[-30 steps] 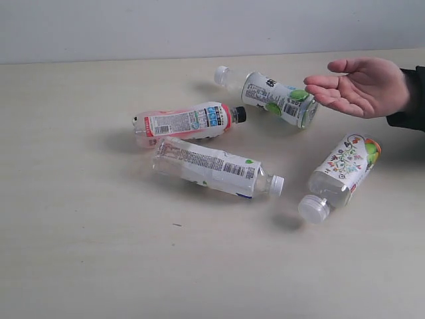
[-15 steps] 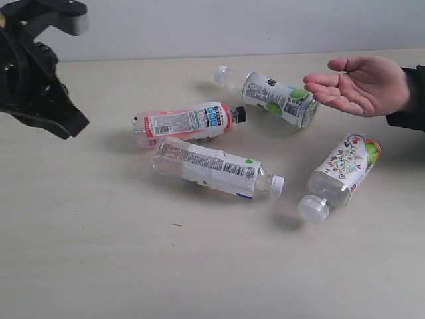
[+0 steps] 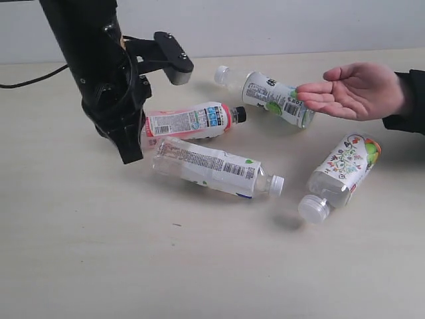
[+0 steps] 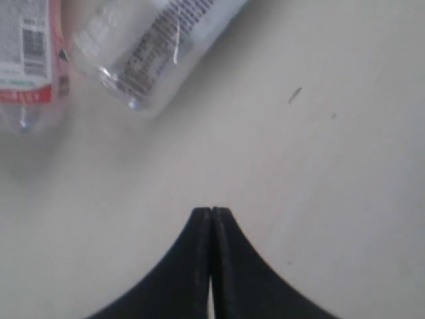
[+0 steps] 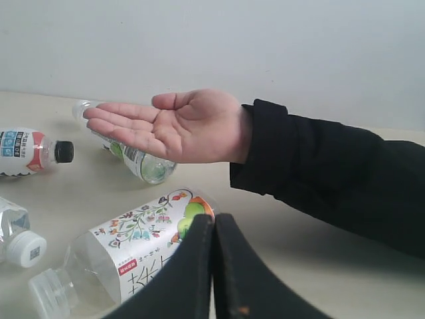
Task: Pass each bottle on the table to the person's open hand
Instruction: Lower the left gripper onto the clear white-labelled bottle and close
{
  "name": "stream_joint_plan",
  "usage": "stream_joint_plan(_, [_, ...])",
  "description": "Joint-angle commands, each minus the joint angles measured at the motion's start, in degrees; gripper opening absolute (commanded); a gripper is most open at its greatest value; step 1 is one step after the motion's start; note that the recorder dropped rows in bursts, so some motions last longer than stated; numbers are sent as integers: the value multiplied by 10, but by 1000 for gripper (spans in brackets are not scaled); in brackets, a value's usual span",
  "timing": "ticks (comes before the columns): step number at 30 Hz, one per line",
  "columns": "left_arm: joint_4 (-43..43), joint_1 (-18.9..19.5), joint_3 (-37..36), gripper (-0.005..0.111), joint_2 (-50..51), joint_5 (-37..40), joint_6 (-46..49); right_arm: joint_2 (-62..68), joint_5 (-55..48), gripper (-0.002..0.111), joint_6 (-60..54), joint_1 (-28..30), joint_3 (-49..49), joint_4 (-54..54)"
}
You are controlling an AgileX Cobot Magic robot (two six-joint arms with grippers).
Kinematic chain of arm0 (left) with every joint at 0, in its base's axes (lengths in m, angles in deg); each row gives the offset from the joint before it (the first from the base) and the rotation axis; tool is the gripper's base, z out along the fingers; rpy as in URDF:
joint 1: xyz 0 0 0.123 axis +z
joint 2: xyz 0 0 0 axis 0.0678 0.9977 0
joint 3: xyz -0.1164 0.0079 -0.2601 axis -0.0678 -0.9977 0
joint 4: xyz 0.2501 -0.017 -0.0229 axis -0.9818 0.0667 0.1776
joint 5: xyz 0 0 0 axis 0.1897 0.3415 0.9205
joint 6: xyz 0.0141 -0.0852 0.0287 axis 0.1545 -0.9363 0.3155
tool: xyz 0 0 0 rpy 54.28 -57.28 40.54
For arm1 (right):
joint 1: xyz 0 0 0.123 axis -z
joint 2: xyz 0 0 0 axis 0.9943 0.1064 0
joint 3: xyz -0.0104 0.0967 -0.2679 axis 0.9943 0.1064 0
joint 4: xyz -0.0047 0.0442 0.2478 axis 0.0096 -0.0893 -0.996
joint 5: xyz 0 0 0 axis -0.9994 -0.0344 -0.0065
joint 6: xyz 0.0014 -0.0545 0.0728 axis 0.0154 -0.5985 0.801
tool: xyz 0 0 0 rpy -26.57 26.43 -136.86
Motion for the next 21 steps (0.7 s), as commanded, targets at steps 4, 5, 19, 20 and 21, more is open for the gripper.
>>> stream_joint_plan(4, [10, -4, 11, 5, 4, -118, 195, -4, 3, 0, -2, 3, 3, 0])
stream_joint_plan(5, [15, -5, 11, 10, 4, -125, 218, -4, 3, 0, -2, 3, 3, 0])
stream_joint_plan(19, [18, -90, 11, 76, 8, -191, 315, -4, 3, 0, -2, 3, 3, 0])
stream_joint_plan(20, [18, -95, 11, 76, 11, -191, 315, -4, 3, 0, -2, 3, 3, 0])
stream_joint_plan(21, [18, -99, 11, 76, 14, -191, 315, -4, 3, 0, -2, 3, 3, 0])
